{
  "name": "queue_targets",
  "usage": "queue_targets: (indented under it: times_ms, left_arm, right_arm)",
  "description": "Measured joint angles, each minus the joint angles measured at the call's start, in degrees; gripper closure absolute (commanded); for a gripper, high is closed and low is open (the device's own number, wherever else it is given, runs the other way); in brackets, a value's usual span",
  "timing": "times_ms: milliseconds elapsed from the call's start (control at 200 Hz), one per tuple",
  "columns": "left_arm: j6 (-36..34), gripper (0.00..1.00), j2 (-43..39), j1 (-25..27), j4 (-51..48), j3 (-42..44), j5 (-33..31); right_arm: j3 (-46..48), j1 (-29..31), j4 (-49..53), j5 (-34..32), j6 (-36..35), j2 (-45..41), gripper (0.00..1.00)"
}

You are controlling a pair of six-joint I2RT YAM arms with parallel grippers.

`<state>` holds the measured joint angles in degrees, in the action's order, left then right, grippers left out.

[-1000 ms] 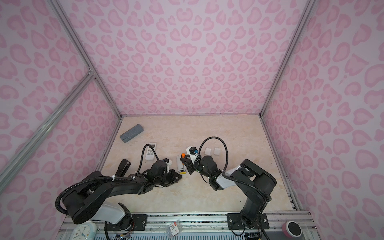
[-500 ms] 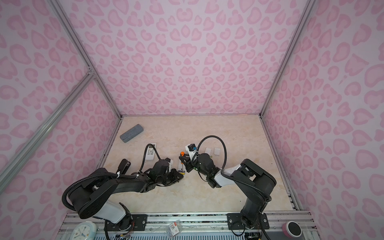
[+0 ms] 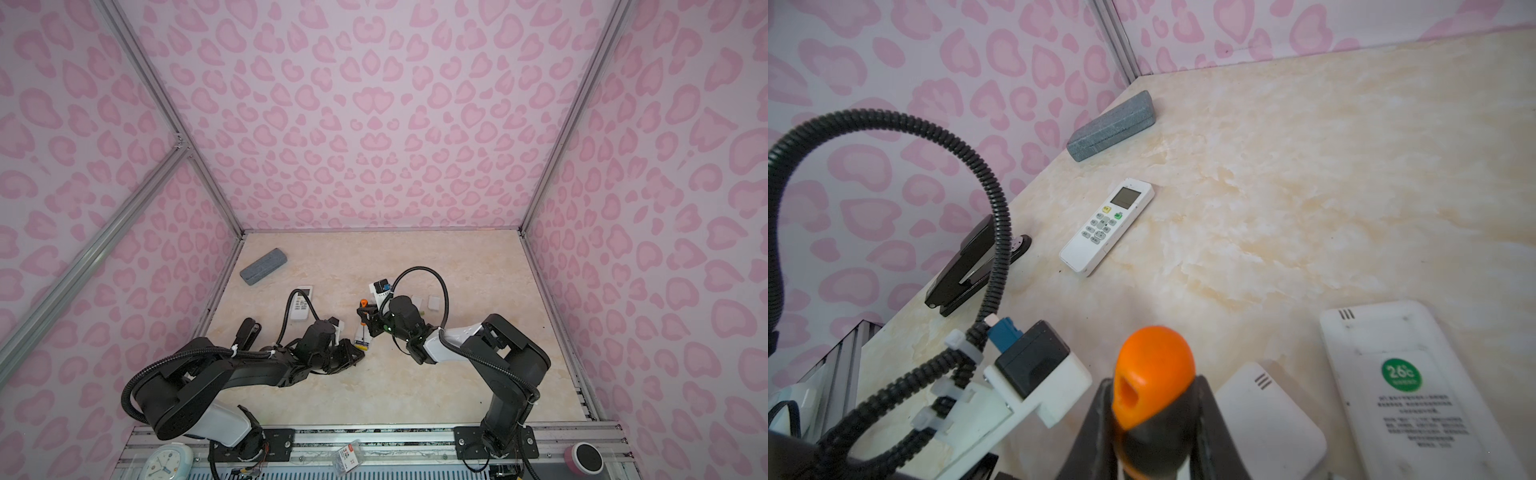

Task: Unload the batteries from the remote control
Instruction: 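Push the screwdriver tip under the yellow battery with the right gripper, then lever the yellow battery out of the remote with the screwdriver tip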

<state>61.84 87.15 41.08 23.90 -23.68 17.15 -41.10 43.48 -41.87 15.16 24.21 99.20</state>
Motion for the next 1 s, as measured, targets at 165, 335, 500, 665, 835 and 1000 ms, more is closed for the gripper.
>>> queue_targets:
  times_ms: [165, 335, 500, 665, 835, 1000]
  left_arm:
    - [0.0, 0.86, -0.3, -0.3, 0.0, 0.3, 0.0]
    - [0.0, 0.87, 0.3, -0.6, 0.2, -0.1, 0.6]
    - [-0.2, 0.9, 0.3, -0.9, -0.7, -0.5, 0.6]
    - [-0.5, 0.96, 0.3, -1.0, -0.6, -0.1, 0.6]
    - [-0.7, 0.96, -0.4, -1.2, -1.2, 0.1, 0.6]
    - [-1.0, 0.96, -0.5, -1.4, -1.5, 0.2, 0.8]
  right_arm:
    - [-2.9, -0.9, 4.6, 1.0, 2.3, 1.0, 1.0]
    - [-7.0, -1.2, 11.5, 1.6, 3.7, 2.0, 1.0]
    - [-10.1, -1.5, 17.5, 1.5, 4.8, 2.5, 1.0]
    - [-10.8, -2.2, 19.3, 1.6, 6.7, 2.9, 1.0]
    - [-8.9, -0.9, 16.2, 1.5, 5.6, 2.3, 1.0]
    - [-7.8, 0.9, 14.1, 0.4, 2.6, 1.3, 1.0]
